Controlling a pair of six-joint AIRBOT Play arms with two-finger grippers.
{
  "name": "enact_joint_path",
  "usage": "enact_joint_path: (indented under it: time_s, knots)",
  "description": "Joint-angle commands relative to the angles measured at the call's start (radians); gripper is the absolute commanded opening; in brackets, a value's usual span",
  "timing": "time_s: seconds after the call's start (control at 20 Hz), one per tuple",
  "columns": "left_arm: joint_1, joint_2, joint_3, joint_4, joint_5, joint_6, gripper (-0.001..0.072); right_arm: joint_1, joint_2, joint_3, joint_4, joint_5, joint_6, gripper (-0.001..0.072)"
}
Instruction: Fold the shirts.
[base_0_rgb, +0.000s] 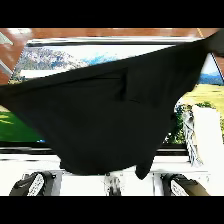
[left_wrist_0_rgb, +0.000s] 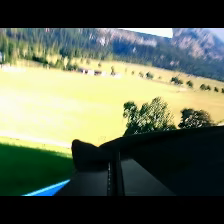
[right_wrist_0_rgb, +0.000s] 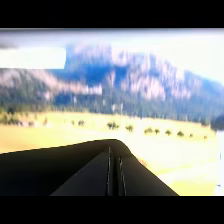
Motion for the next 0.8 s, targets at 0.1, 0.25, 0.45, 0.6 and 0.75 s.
enact_joint_path:
  time_s: [0.1,0.25,0.45,0.6,0.75]
  knots:
    - [-0.013,-0.206,-0.273,-0.029,0.351,0.024,0.0038,0.058,-0.418,-0.043,-0.005,-0.238,0.011,0.0062]
    - [-0.031,-0.394,-0.272,-0.195,0.484,0.031,0.0038,0.058,-0.572,-0.043,0.086,-0.474,0.127,0.0063]
    - [-0.109,-0.594,-0.272,-0.373,0.531,0.185,0.0039,0.053,-0.657,-0.043,0.155,-0.578,0.224,0.0063]
    - [-0.177,-0.702,-0.272,-0.371,0.531,0.185,0.0039,0.061,-0.707,-0.043,0.154,-0.443,0.234,0.0063]
    - [-0.201,-0.746,-0.272,-0.372,0.497,0.182,0.0290,0.068,-0.739,-0.043,0.159,-0.338,0.232,0.0427]
